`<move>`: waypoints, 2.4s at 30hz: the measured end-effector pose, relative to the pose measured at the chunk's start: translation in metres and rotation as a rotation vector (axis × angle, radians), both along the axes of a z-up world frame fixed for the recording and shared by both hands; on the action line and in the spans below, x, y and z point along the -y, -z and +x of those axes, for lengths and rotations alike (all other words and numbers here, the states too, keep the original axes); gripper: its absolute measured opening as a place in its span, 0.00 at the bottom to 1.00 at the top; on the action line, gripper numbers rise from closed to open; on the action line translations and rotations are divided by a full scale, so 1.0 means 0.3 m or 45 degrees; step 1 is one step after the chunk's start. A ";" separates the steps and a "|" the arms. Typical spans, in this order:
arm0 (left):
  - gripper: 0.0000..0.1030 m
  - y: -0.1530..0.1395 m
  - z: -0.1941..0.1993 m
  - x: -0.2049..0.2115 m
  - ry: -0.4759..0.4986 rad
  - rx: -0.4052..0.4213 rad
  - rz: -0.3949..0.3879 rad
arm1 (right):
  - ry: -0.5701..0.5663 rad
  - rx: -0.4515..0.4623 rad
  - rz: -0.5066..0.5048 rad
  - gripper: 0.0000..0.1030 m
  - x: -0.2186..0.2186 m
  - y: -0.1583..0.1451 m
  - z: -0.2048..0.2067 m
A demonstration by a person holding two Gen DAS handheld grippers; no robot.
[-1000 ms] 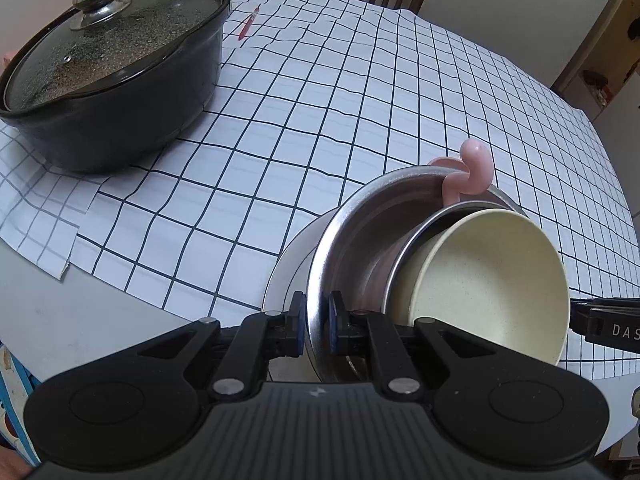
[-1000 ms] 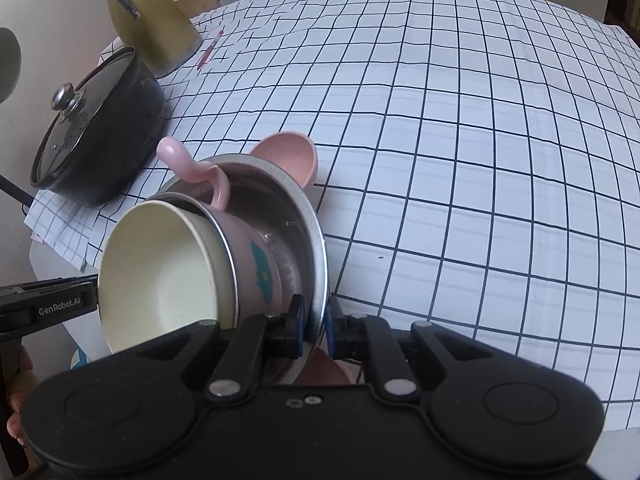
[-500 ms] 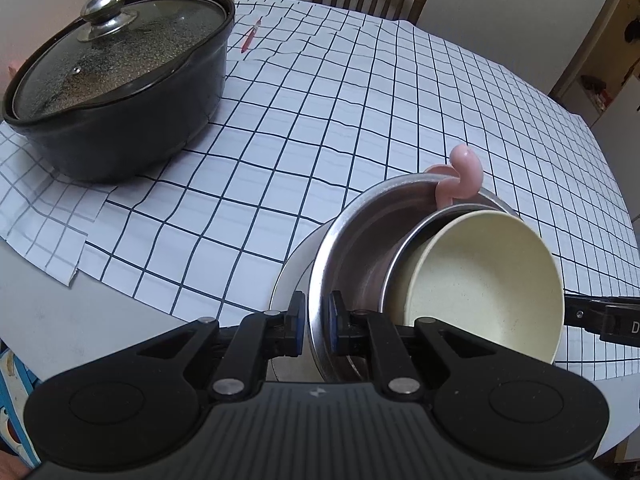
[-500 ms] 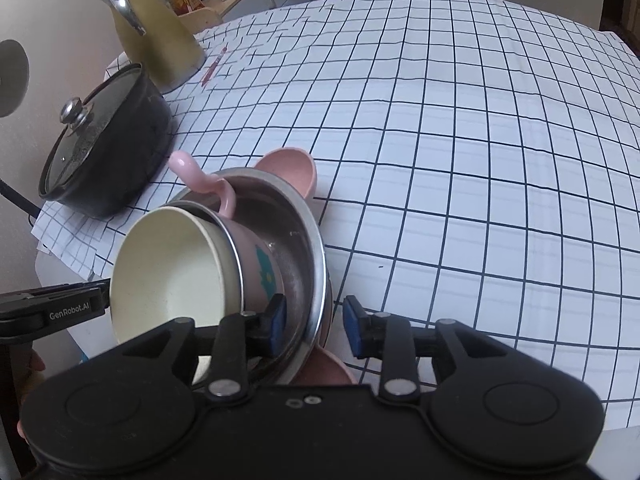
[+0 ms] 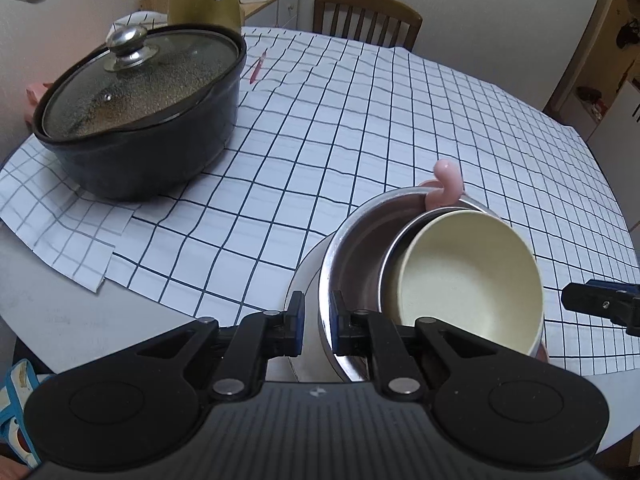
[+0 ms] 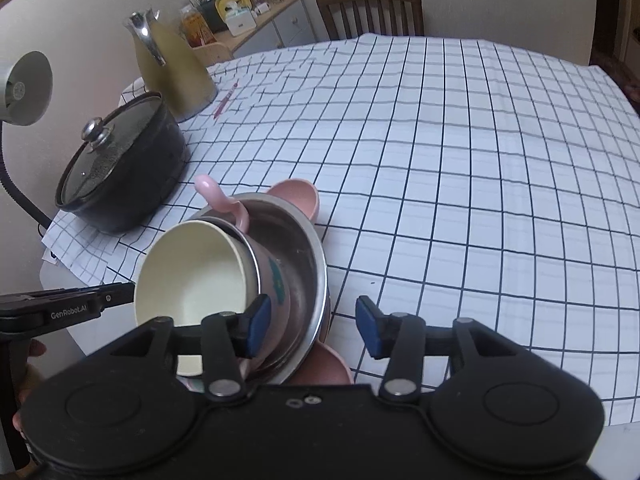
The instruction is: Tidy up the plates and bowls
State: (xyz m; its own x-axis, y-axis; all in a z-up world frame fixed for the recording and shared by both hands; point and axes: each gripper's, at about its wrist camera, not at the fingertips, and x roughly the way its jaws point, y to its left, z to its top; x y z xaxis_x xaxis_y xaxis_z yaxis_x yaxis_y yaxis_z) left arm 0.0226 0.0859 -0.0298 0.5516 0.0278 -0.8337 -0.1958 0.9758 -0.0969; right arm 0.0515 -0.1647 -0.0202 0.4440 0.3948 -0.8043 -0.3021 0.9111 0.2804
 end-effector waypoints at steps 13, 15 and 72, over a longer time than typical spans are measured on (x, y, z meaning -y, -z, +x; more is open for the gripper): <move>0.25 -0.113 -0.127 0.062 0.062 0.153 0.007 | -0.062 0.286 -0.008 0.78 0.016 -0.142 -0.185; 0.52 -0.128 -0.148 0.072 0.069 0.190 0.017 | -0.067 0.321 -0.004 0.81 0.019 -0.159 -0.211; 0.97 -0.196 -0.349 0.240 0.178 0.332 0.014 | -0.002 0.446 0.048 1.00 0.117 -0.212 -0.402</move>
State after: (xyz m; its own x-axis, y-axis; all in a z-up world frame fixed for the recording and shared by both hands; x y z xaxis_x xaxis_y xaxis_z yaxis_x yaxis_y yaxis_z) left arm -0.0823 0.0138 0.0290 0.7464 -0.0551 -0.6632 -0.0291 0.9929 -0.1153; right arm -0.0691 -0.1997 0.0434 0.6896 0.4223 -0.5883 -0.3875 0.9015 0.1929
